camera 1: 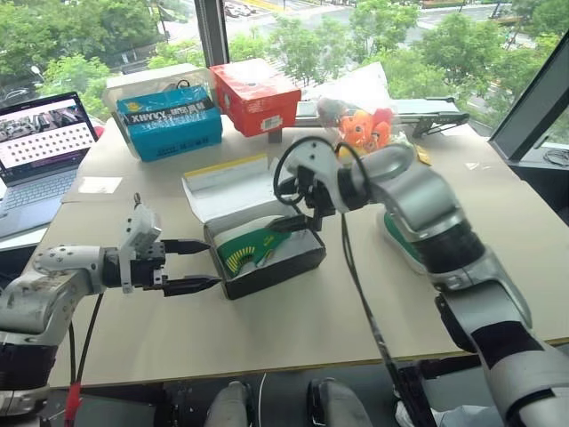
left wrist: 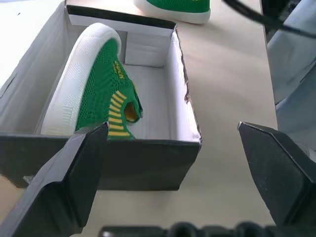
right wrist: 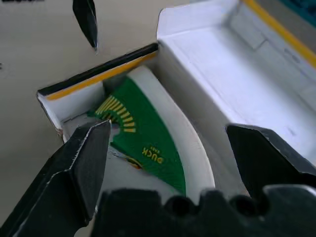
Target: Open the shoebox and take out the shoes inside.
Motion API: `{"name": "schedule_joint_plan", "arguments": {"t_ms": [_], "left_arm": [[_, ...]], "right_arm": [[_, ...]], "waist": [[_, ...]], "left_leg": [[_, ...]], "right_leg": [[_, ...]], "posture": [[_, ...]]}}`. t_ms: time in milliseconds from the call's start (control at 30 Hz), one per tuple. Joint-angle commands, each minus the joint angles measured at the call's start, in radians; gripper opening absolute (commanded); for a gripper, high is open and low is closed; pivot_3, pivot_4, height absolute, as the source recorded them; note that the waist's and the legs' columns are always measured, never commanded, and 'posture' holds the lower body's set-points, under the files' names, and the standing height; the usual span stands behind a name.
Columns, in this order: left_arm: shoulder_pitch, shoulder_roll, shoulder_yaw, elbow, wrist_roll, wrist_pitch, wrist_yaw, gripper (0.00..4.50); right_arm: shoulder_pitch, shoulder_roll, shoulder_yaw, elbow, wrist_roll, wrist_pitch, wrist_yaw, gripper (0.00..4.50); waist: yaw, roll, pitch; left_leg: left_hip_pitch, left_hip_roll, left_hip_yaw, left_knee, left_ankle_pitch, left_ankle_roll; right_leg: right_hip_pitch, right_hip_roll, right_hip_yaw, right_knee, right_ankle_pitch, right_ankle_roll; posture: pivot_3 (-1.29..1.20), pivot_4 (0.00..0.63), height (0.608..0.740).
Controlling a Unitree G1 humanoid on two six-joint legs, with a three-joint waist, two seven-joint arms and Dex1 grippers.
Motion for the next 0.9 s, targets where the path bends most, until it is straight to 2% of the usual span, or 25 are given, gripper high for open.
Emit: {"name": "schedule_joint_plan", "arguments": {"t_ms": [33,133,267,600,633,667,900], "left_arm": [[0.018,0.011,0.042,-0.044,-0.015,-0.004,0.009,4.5],[0.045,0.014,0.058,-0.066,-0.022,0.001,0.016,4.5],[0.068,0.017,0.077,-0.084,-0.027,0.01,0.024,4.5],[0.081,0.02,0.089,-0.095,-0.029,0.016,0.033,4.5],[0.08,0.019,0.088,-0.094,-0.029,0.017,0.034,4.5],[0.079,0.019,0.087,-0.093,-0.029,0.016,0.034,4.5],[0.056,0.014,0.069,-0.078,-0.021,0.011,0.035,4.5]], "right_arm": [[-0.071,0.032,0.005,0.161,-0.06,-0.157,0.028,4.38],[-0.104,0.071,0.007,0.302,-0.106,-0.247,0.033,4.38],[-0.105,0.101,0.016,0.394,-0.15,-0.321,0.07,4.38],[-0.059,0.156,0.02,0.453,-0.226,-0.342,0.071,4.38],[-0.059,0.16,0.014,0.455,-0.228,-0.339,0.07,3.88],[-0.06,0.163,0.009,0.456,-0.23,-0.336,0.068,3.7],[-0.069,0.163,-0.008,0.451,-0.244,-0.323,0.061,1.27]], "waist": [[0.001,0.0,0.0],[-0.002,0.0,0.0],[-0.003,0.0,0.0],[-0.003,0.0,0.0],[-0.003,0.0,0.0],[-0.003,0.0,0.0],[-0.005,0.0,0.0]], "left_leg": [[0.0,0.0,0.0,0.0,0.0,0.0],[-0.001,0.0,0.0,0.0,0.0,0.0],[0.0,0.001,0.0,-0.001,0.0,0.0],[0.0,0.001,0.0,0.0,0.0,-0.001],[0.0,0.001,0.0,0.0,0.0,-0.001],[0.0,0.001,0.0,0.0,0.0,-0.001],[0.0,0.001,0.0,0.0,0.0,-0.001]], "right_leg": [[0.0,0.0,0.0,0.0,0.0,0.0],[0.0,0.0,0.0,0.0,0.0,0.0],[0.0,0.001,0.0,0.0,0.0,0.0],[-0.001,0.001,0.0,0.002,0.0,0.0],[-0.001,0.001,0.0,0.002,0.0,-0.001],[-0.001,0.001,0.0,0.002,0.0,-0.001],[-0.001,0.001,0.0,0.002,0.0,-0.001]], "posture": [[0.0,0.15,0.739],[0.0,0.15,0.739],[0.0,0.15,0.739],[0.0,0.15,0.739],[0.0,0.15,0.739],[0.0,0.15,0.739],[0.0,0.15,0.739]]}}
